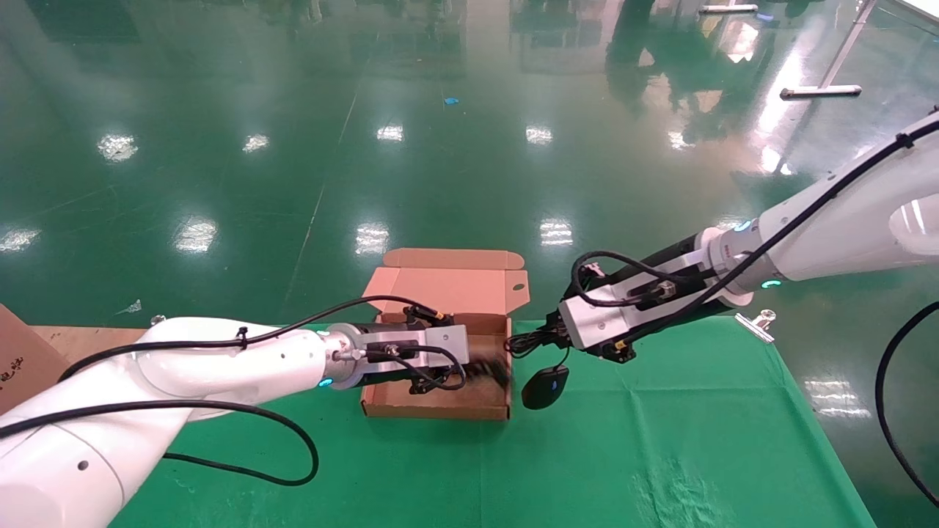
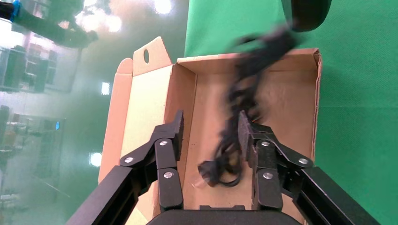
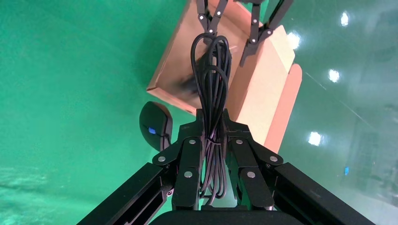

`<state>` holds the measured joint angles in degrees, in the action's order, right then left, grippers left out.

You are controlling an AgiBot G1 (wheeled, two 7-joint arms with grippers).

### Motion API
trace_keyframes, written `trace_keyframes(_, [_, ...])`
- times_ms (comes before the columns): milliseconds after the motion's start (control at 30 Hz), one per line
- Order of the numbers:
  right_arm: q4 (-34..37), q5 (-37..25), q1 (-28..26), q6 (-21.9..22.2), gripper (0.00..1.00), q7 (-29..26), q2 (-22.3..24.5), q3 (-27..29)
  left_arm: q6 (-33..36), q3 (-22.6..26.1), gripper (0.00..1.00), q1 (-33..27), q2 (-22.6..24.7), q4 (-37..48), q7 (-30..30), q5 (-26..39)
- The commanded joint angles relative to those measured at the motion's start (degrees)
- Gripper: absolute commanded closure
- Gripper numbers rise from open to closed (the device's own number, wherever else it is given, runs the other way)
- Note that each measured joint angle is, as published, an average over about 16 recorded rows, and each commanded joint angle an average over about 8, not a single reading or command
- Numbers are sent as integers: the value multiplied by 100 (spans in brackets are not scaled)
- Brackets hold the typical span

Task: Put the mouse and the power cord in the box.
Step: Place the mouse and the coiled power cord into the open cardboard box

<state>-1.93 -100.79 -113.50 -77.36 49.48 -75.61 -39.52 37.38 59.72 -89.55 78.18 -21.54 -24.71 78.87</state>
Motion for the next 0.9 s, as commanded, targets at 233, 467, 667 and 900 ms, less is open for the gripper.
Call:
trace_keyframes(233, [-89,20,-77,-16,100,-84,-123,6,-178,231,0,-142,-9,174,-109,-154])
trace_keyframes(467, [-633,140,-143,37,100,-388,-251,-4,-401,131,0,-427,-146,538,-128,-451])
trace_keyframes(667, [-1646,363,123,287,100,-943,-319,-293,614,-76,0,-723,-682,637,-401,-826])
trace_keyframes(900, [-2875,705,768,1713,100,-1593,-340,-1099,2019,-422,0,-761,-1548,524,-1144,-1397])
